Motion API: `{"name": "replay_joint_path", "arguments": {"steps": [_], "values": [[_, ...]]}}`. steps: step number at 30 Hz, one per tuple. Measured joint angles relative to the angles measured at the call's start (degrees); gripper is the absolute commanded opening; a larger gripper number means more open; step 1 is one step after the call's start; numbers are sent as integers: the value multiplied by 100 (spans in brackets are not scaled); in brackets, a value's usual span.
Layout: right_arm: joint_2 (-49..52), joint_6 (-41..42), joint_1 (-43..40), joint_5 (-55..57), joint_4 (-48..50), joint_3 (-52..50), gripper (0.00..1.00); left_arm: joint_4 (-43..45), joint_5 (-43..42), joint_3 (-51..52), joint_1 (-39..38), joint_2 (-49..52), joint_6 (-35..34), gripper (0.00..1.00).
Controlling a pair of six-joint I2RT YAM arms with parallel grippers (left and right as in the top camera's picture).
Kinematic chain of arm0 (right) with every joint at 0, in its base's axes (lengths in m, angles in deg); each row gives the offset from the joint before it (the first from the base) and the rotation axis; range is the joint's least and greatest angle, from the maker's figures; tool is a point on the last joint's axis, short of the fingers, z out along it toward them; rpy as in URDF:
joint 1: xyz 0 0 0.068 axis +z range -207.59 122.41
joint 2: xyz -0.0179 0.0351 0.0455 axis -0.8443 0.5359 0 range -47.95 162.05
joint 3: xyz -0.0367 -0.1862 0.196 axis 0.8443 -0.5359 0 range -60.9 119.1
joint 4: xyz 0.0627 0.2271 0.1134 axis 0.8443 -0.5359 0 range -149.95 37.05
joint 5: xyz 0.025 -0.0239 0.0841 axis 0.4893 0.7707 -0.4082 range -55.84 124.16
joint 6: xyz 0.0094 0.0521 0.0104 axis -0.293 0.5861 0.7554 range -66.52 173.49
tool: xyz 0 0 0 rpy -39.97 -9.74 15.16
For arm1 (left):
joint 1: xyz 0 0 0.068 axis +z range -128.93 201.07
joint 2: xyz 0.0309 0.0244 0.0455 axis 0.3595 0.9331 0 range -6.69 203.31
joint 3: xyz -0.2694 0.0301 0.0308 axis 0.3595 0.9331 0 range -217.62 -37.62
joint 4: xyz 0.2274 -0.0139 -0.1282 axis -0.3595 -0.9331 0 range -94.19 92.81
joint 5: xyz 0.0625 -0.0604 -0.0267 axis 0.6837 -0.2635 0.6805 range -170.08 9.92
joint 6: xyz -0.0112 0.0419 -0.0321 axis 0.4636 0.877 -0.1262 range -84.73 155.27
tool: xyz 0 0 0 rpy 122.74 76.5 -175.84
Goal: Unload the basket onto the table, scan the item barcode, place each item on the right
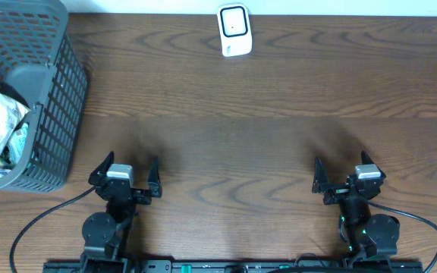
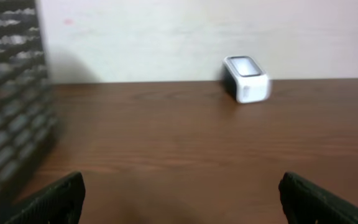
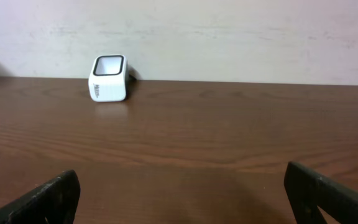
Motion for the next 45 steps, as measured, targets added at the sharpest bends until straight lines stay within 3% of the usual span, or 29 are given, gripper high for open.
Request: {"name": "replay_joint_path", "arguments": {"steps": [6,10,14,18,22,26,31,36,39,42,45], "values": [[0,0,0,0,0,0,99,922,-1137,42,0,0,-197,98],[2,0,0,0,0,0,99,2168,-1530,63,0,2,-330,98],[2,0,0,0,-4,0,99,3397,-1593,55,0,-2,-398,98],[2,0,0,0,-2,0,99,3532,-1300,-76,0,26,-411,98],[4,0,0,2,4,0,99,2638,-769,-979,0,415,-409,98],[4,0,0,0,-2,0,99,706,-625,-2922,0,1565,-125,98],[4,0,0,0,-2,0,99,142,-1355,-4492,4,2883,195,98],[4,0,0,2,-2,0,99,-326,-1220,-5346,127,3958,304,97],[4,0,0,2,2,0,99,-1357,-774,-6732,380,4942,330,98],[2,2,0,4,7,0,99,-2970,-437,-8524,800,6008,411,98],[2,2,0,4,4,0,99,-3871,-177,-10225,1405,7071,522,98]]}}
